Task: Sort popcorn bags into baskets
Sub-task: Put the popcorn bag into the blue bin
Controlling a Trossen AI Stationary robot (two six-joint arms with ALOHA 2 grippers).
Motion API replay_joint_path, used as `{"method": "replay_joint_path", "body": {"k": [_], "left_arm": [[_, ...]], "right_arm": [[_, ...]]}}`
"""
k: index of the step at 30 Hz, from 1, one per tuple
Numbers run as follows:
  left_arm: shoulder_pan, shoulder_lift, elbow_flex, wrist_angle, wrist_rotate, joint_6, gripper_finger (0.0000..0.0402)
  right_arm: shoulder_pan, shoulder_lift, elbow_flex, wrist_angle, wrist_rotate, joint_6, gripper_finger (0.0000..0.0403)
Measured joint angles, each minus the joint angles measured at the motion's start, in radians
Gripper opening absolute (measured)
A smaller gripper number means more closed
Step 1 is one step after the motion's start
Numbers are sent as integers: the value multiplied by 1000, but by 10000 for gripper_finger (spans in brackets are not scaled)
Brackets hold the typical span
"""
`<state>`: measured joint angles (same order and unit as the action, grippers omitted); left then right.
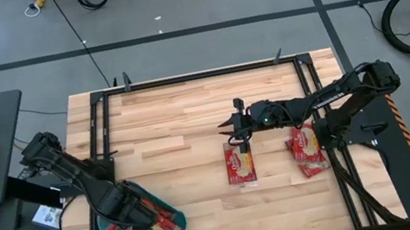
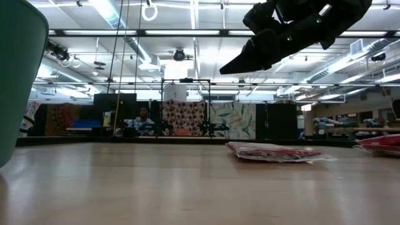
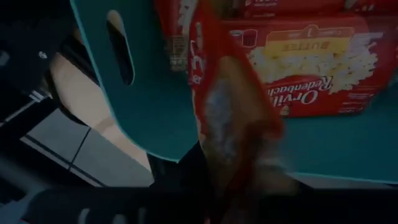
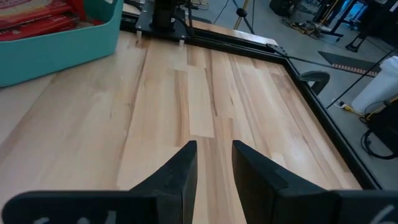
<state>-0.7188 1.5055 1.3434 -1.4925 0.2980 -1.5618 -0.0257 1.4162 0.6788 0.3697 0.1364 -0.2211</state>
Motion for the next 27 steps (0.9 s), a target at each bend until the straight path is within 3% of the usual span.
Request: {"method": "replay_joint_path", "body": {"k": [13, 17, 23, 27], "left_arm": [[63, 0, 0, 276, -65, 5, 227], [83, 0, 0, 405, -70, 75, 237], [141, 0, 0, 414, -171, 198, 224], [186, -1, 0, 407, -17, 192, 215]], "right_arm": [[2, 0, 1, -40, -9, 36, 105], [12, 0, 1, -58, -9, 39, 105], [24, 0, 1, -61, -9, 39, 105], [37, 0, 1, -87, -10, 50, 105]]}}
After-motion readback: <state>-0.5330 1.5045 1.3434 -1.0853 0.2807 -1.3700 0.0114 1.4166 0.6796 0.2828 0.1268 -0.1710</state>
